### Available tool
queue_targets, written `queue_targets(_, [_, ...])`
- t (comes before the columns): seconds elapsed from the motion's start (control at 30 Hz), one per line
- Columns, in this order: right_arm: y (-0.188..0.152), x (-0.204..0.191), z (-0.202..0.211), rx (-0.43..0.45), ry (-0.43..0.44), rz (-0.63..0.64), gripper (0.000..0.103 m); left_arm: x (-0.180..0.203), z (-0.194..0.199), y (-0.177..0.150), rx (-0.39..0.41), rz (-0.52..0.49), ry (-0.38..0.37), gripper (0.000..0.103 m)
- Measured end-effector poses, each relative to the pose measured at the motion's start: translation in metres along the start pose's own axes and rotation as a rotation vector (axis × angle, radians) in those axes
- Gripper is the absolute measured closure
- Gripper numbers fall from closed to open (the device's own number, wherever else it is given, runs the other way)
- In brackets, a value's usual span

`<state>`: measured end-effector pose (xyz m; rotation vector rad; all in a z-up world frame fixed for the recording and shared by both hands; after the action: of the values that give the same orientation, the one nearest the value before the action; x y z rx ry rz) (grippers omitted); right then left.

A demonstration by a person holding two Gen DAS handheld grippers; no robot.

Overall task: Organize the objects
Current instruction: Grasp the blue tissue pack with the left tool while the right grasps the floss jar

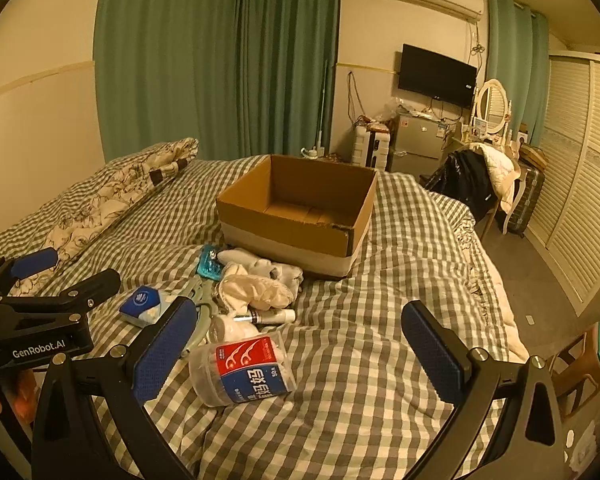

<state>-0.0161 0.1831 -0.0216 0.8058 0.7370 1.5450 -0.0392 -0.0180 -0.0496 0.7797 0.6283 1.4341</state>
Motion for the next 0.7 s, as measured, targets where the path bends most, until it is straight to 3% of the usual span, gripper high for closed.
queue_targets(0.23, [-0.017, -0.017, -0.024, -0.064, 0.044, 0.051, 0.000, -0.014, -0.018, -0.012, -0.049, 0.013, 0.019, 0.000])
queue_targets(0.5, [-0.053, -0.034, -0.068, -0.214, 0.107, 0.092, 0.003, -0.023, -0.040, -0.027, -0.112, 0.022, 0.021, 0.000])
queue_targets(0.7, [-0.061, -0.046, -0.079, -0.258, 0.149, 0.121, 0.003, -0.026, -0.054, -0.036, -0.155, 0.026, 0.016, 0.000])
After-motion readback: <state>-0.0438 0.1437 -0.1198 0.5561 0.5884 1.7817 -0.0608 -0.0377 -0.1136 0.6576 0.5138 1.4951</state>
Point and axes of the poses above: each gripper's, at about its wrist camera, not at the fingertips, and z roughly against the way its jaws point, x to its right, y to its top, the point moved 6 cm from there along -z, roughly the way its jaws point, and after that the axes turned 4 degrees about -y, right-handed, at the moved point
